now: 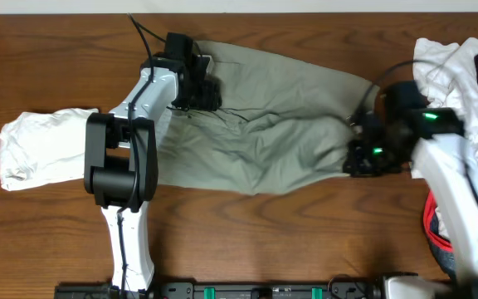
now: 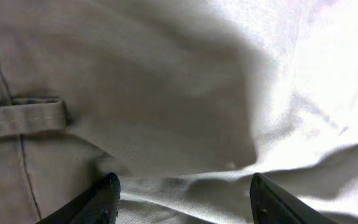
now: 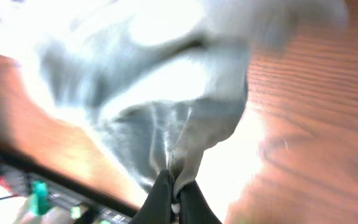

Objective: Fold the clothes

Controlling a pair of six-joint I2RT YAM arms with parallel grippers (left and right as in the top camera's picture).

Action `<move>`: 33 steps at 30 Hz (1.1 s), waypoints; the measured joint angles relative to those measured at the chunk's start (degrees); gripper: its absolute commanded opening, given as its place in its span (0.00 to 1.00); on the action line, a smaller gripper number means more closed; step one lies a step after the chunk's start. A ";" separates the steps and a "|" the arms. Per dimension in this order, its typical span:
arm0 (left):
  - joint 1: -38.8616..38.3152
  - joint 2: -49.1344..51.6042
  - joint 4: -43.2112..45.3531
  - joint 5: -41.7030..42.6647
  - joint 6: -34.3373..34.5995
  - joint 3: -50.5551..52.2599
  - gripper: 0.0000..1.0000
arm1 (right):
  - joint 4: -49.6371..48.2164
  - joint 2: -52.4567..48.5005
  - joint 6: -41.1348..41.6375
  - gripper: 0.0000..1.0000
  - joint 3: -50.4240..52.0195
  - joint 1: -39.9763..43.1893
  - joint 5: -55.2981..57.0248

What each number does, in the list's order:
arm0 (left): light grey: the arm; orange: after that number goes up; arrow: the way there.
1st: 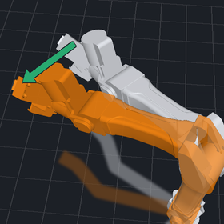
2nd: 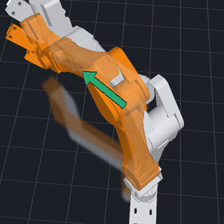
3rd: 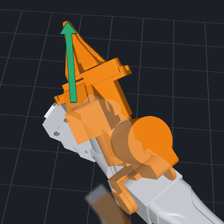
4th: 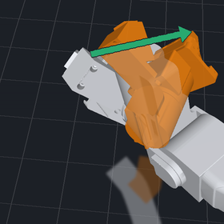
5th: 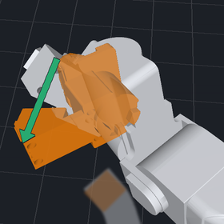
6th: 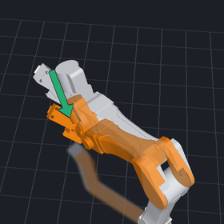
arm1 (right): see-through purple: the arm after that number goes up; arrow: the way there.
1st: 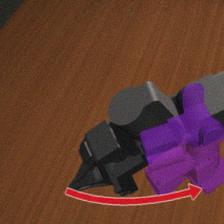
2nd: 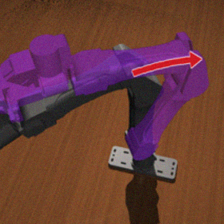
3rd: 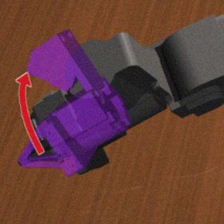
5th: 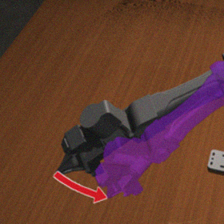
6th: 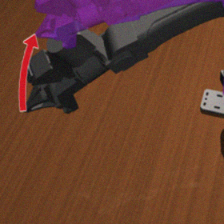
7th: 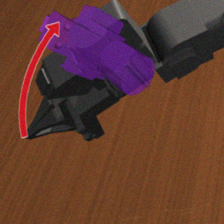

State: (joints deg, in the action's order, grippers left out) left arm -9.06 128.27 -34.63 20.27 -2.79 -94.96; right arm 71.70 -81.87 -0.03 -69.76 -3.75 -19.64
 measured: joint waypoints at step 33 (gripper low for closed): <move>0.00 0.00 -1.46 -0.76 -0.04 -0.28 0.68 | 1.81 1.33 4.44 0.01 -7.26 1.07 4.81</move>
State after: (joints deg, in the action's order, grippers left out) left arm -9.06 128.27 -36.10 19.51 -2.83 -95.24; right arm 73.52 -80.53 4.40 -77.01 -2.68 -14.83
